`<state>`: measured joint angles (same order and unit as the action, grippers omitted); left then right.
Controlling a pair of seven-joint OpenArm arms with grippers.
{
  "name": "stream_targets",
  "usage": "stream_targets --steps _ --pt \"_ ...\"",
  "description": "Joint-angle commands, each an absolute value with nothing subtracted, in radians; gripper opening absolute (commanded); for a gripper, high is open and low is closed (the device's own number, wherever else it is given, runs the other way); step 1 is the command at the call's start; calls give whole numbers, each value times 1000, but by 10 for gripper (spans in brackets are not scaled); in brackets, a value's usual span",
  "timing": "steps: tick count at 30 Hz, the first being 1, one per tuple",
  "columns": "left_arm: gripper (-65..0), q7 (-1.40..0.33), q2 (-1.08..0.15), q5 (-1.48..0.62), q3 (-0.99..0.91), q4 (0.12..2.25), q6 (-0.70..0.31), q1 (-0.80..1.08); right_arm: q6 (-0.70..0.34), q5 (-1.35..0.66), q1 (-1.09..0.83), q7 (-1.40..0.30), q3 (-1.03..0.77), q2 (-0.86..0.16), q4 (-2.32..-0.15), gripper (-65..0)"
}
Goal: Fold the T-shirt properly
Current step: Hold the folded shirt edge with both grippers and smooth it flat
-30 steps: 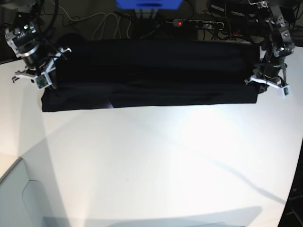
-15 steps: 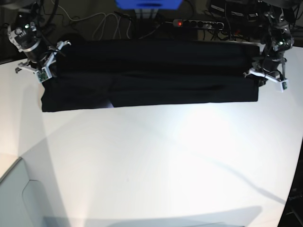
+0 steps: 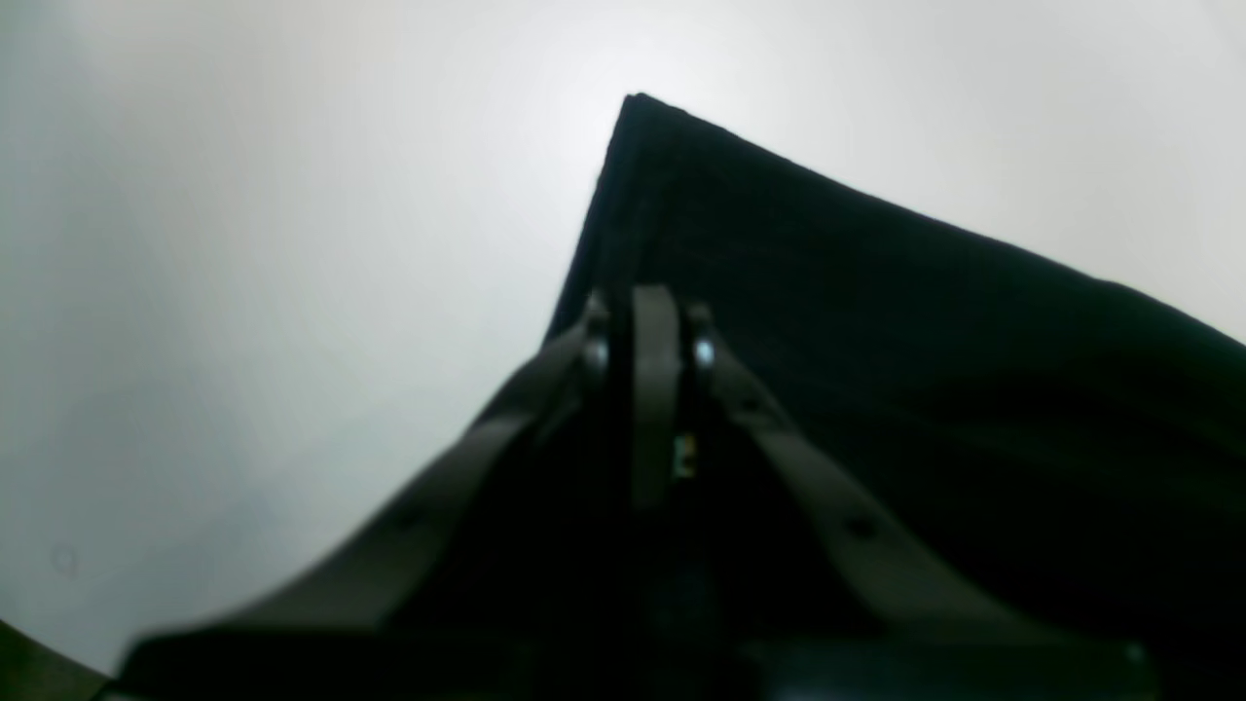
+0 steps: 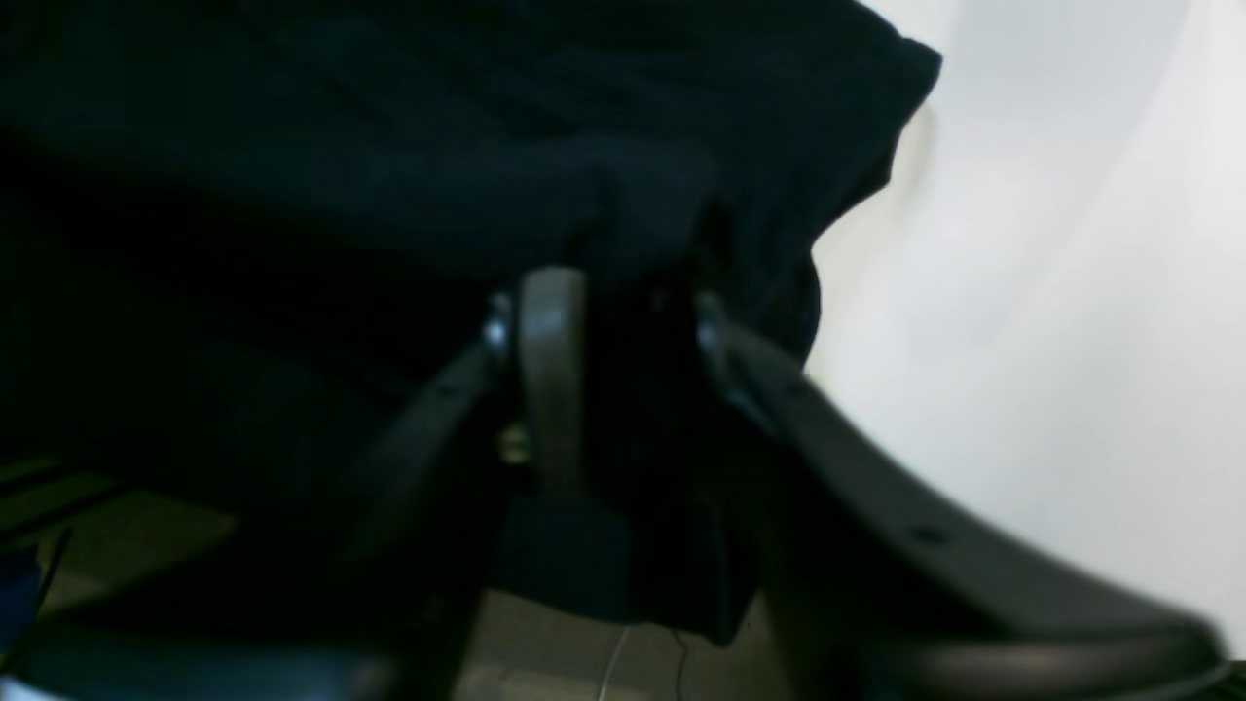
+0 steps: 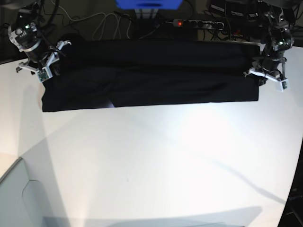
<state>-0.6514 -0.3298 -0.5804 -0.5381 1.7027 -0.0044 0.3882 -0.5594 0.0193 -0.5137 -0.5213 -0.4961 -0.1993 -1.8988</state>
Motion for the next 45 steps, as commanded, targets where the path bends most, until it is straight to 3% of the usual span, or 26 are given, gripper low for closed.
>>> stream_targets --steps 1,4,14,22,25,33,45 --pt "-650 -630 -344 -581 -545 1716 -1 387 -562 10 -515 -506 -501 -211 -1914 -447" --pt "-650 -634 -344 -581 -545 1716 -1 389 -562 10 -515 -506 -501 -211 -1914 -411" --pt "-637 -638 -344 -587 -547 1716 5 394 -562 10 -515 -506 -501 -211 -1920 -409" --pt "-273 -638 -292 -588 -638 1728 1 394 -562 2 -504 -504 -556 -208 -1949 -404" --pt "-182 -638 -291 -588 -644 1745 1 395 -562 5 -489 -506 -595 -171 -1989 -404" --pt "-177 -638 -288 -588 -645 1770 -1 397 -562 8 -486 -506 -552 -134 -2026 -404" --pt "-177 -638 -288 -581 -645 1765 -1 394 -562 10 -478 -504 -484 -139 -1802 -409"
